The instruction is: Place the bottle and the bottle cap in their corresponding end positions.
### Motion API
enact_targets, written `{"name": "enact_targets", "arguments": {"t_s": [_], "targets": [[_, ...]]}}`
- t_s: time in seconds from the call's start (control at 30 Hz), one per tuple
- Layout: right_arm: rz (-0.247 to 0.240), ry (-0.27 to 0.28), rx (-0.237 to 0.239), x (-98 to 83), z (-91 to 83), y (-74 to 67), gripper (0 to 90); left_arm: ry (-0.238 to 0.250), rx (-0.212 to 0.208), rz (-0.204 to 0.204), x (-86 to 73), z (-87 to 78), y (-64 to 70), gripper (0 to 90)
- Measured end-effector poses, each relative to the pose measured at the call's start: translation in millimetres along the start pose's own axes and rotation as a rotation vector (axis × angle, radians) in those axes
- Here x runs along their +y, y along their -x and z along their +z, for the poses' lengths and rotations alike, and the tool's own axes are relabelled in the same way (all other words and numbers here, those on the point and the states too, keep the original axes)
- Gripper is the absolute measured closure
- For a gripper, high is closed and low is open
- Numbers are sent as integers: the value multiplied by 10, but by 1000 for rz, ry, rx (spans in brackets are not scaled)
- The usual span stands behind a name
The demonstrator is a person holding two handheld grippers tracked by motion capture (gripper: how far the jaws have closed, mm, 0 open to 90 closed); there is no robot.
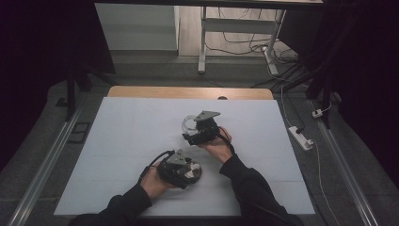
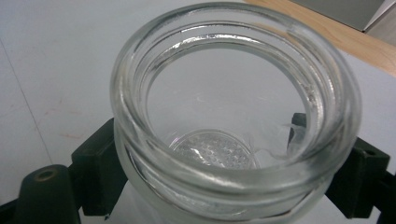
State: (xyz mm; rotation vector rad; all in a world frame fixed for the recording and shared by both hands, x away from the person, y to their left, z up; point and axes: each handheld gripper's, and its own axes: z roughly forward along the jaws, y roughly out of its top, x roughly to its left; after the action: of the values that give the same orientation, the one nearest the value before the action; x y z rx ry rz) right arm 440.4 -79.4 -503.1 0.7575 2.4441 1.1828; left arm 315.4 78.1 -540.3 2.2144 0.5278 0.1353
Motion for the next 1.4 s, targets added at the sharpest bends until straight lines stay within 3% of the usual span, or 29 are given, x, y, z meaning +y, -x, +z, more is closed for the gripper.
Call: {"name": "enact_targets", "arguments": {"t_s": [0.37, 0.5, 0.73, 1.07, 1.4], "targets": [[16, -12, 4, -37, 41, 12, 145, -64, 7, 14, 4, 21, 6, 201], [19, -21, 3, -29, 43, 13, 143, -78, 22, 35, 5, 25, 23, 199], [30, -24, 1, -26, 42, 10, 140, -76, 23, 36, 3, 26, 25, 195], [59, -12, 28, -1, -1, 19, 89, -51, 19, 11, -4, 4, 12, 167], [60, -10, 41, 21, -73, 14, 44, 26, -2, -31, -2, -142, -17, 120]]}}
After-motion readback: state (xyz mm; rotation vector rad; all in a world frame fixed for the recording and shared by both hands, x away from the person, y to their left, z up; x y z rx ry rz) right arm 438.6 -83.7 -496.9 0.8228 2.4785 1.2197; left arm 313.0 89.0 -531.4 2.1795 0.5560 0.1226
